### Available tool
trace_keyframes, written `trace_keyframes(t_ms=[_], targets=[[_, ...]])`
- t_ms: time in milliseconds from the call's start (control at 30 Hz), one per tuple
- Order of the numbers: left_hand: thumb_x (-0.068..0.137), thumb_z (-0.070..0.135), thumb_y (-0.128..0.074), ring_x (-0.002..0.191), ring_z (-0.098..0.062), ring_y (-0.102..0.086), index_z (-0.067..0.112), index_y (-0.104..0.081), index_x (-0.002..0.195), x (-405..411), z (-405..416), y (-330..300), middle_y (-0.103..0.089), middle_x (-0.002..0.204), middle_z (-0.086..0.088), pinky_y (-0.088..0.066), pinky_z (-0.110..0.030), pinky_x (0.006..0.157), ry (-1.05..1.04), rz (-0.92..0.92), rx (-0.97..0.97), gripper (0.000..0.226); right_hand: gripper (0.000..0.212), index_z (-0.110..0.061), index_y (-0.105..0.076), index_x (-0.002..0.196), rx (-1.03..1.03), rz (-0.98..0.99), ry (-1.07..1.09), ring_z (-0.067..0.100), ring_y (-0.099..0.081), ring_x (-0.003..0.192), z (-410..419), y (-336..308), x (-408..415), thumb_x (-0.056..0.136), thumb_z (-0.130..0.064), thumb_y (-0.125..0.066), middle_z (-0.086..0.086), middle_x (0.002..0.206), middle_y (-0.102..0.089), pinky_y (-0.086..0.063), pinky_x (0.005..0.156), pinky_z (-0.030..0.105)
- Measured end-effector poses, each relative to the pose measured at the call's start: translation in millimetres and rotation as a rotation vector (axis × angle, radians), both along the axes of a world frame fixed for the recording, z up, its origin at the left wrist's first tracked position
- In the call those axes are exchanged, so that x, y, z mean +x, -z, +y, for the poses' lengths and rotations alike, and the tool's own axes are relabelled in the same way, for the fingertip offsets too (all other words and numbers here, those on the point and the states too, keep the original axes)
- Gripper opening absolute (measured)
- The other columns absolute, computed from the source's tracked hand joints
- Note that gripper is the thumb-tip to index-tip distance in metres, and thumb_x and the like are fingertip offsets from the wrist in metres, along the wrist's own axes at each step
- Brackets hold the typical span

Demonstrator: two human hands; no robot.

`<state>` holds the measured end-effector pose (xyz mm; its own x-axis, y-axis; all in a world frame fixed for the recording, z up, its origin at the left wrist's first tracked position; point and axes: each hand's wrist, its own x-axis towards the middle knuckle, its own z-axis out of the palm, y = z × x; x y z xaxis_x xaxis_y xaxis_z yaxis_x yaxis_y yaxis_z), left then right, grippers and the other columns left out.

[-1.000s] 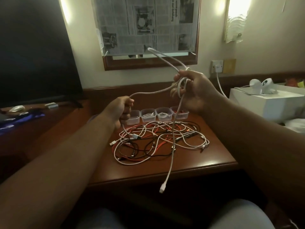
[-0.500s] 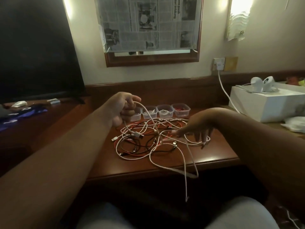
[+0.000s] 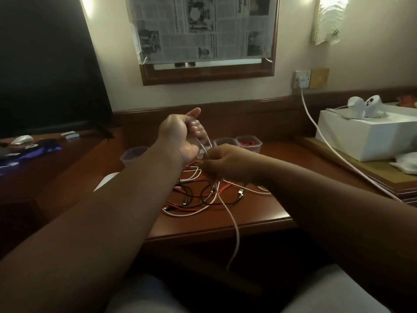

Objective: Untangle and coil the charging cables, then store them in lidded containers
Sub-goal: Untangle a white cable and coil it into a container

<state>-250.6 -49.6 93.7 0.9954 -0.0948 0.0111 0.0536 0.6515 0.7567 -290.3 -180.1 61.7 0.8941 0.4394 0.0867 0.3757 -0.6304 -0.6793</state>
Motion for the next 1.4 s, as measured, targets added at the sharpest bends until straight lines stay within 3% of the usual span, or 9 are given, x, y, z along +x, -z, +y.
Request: trace_keyframes(t_ms=[167,233,433,600,700,933,1167,1300,1400], targets=[[0.104,0.025,-0.037,0.073,-0.020,-0.058,0.009,-0.065,0.096,2,-1,23,-0.057,0.081,-0.010,-0.051,-0.034,0.071,0.026,-0.053,0.406,0.034,0.039,-0.015,-0.048,0.070,0.618,0.397,-0.113,0.014,-0.035,0.052,-4,-13,-3,0.105,-0.029,-0.037,0.000,0.061,-0.039,-0.031,0.053,0.028],[0.105,0.030,-0.031,0.059,-0.016,-0.052,0.016,-0.058,0.081,-5,-5,37,-0.052,0.071,-0.006,-0.044,-0.029,0.057,0.125,-0.028,0.529,0.039,0.039,-0.012,-0.050,0.073,0.887,0.456,-0.148,0.016,-0.042,0.058,-6,-21,1,0.106,-0.029,-0.035,0.002,0.062,-0.044,-0.037,0.060,0.031],[0.101,0.036,-0.043,0.055,-0.011,-0.027,0.021,-0.057,0.079,-14,-10,55,-0.030,0.063,0.003,-0.014,-0.027,0.055,0.384,-0.027,0.610,0.031,0.036,0.002,-0.062,0.112,1.288,0.217,-0.052,0.024,-0.071,0.096,-18,-22,30,0.107,-0.025,-0.038,0.014,0.098,-0.071,-0.058,0.090,0.034],[0.100,0.035,-0.050,0.062,-0.013,-0.043,0.018,-0.059,0.073,-14,1,58,-0.048,0.070,0.001,-0.035,-0.028,0.059,0.350,-0.095,0.879,0.033,0.017,-0.015,-0.066,0.105,0.102,-0.607,0.173,0.011,-0.067,0.092,-45,-6,57,0.102,-0.020,-0.051,-0.002,0.099,-0.070,-0.055,0.079,0.023],[0.101,0.032,-0.047,0.076,-0.020,-0.048,0.017,-0.054,0.070,-3,11,50,-0.053,0.077,-0.003,-0.038,-0.034,0.071,0.154,-0.241,1.088,0.035,0.023,-0.028,-0.054,0.084,-0.275,-0.329,0.094,0.005,-0.054,0.068,-48,4,56,0.104,-0.028,-0.044,-0.009,0.077,-0.056,-0.042,0.061,0.018],[0.095,0.039,-0.055,0.066,-0.015,-0.049,0.013,-0.059,0.081,10,14,66,-0.053,0.069,0.000,-0.041,-0.032,0.068,0.160,-0.159,0.812,0.030,0.060,-0.015,-0.050,0.065,0.512,0.699,-0.272,0.012,-0.020,0.043,-44,17,50,0.102,-0.052,-0.021,-0.003,0.052,-0.030,-0.015,0.044,0.026],[0.103,0.032,-0.042,0.052,-0.012,-0.031,0.014,-0.060,0.086,-9,-10,92,-0.036,0.061,0.001,-0.027,-0.029,0.053,0.273,-0.124,0.595,0.031,0.035,-0.011,-0.055,0.090,1.453,0.516,-0.274,0.012,-0.045,0.059,-32,5,54,0.106,-0.030,-0.030,0.000,0.069,-0.046,-0.042,0.061,0.026],[0.102,0.024,-0.050,0.055,-0.018,-0.038,0.017,-0.069,0.093,-13,-10,85,-0.045,0.061,-0.007,-0.031,-0.029,0.053,0.181,-0.301,0.955,0.022,0.024,-0.021,-0.058,0.087,0.399,-0.304,0.127,0.014,-0.058,0.069,-37,17,70,0.105,-0.021,-0.042,-0.001,0.077,-0.059,-0.052,0.068,0.033],[0.097,0.029,-0.060,0.069,-0.026,-0.053,0.022,-0.070,0.086,-6,2,75,-0.065,0.082,-0.021,-0.043,-0.030,0.063,0.000,-0.503,1.231,0.017,0.026,-0.016,-0.060,0.098,-0.312,-0.306,0.116,0.012,-0.048,0.071,-35,28,66,0.105,-0.025,-0.036,-0.008,0.079,-0.048,-0.037,0.067,0.031]])
